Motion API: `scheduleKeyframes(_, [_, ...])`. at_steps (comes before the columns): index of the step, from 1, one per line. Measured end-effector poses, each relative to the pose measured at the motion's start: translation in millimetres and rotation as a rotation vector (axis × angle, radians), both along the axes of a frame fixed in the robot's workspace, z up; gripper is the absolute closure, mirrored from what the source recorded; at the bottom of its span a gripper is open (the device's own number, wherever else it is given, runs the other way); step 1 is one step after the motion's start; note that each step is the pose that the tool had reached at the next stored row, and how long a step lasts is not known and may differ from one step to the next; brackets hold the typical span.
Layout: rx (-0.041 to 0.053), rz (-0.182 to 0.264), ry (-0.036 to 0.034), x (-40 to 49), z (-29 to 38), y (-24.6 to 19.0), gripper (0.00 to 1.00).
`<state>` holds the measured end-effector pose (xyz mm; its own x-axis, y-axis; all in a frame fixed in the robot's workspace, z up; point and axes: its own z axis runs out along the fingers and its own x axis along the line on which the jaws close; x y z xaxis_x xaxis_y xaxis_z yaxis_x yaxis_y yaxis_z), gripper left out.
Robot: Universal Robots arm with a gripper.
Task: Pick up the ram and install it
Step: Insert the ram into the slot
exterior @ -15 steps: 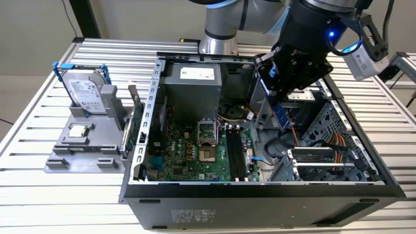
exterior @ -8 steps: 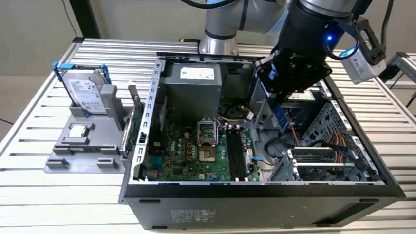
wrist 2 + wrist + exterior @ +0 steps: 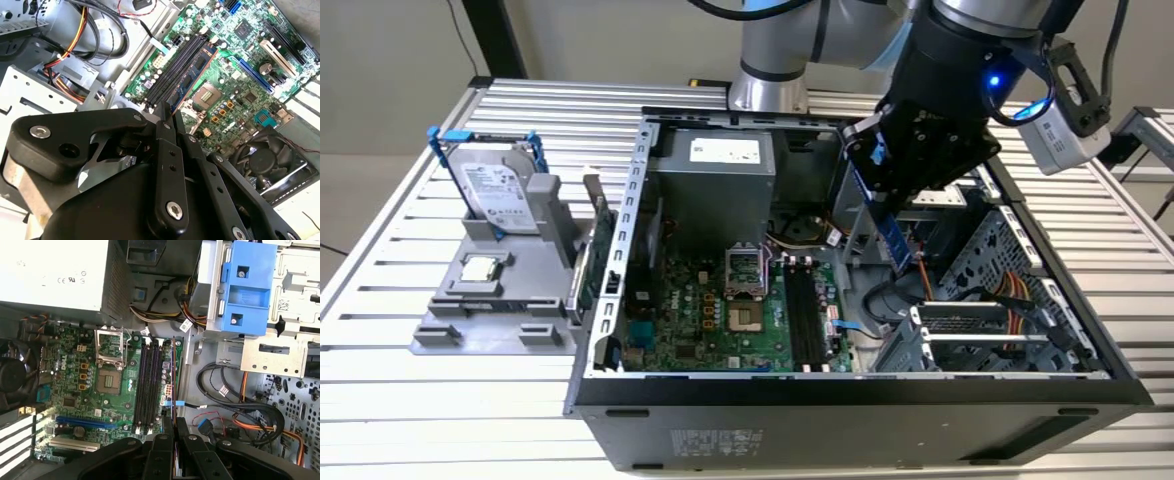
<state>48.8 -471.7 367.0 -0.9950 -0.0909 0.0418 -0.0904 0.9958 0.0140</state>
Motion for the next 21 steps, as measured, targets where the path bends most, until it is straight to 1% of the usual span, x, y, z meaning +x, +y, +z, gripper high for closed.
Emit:
scheduleKeyframes(10, [0.0, 0.0, -0.0001, 0.0, -0.4, 0.0, 1.0])
scheduleKeyframes(14, [0.0041, 0.0, -0.0066, 0.0, -1.3, 0.0, 1.0])
scheduleKeyframes(17, [0.0071, 0.0, -0.0116, 0.0, -3.2, 0.0, 1.0])
scheduleKeyframes(21, [0.0098, 0.0, -0.0166, 0.0, -5.6, 0.0, 1.0])
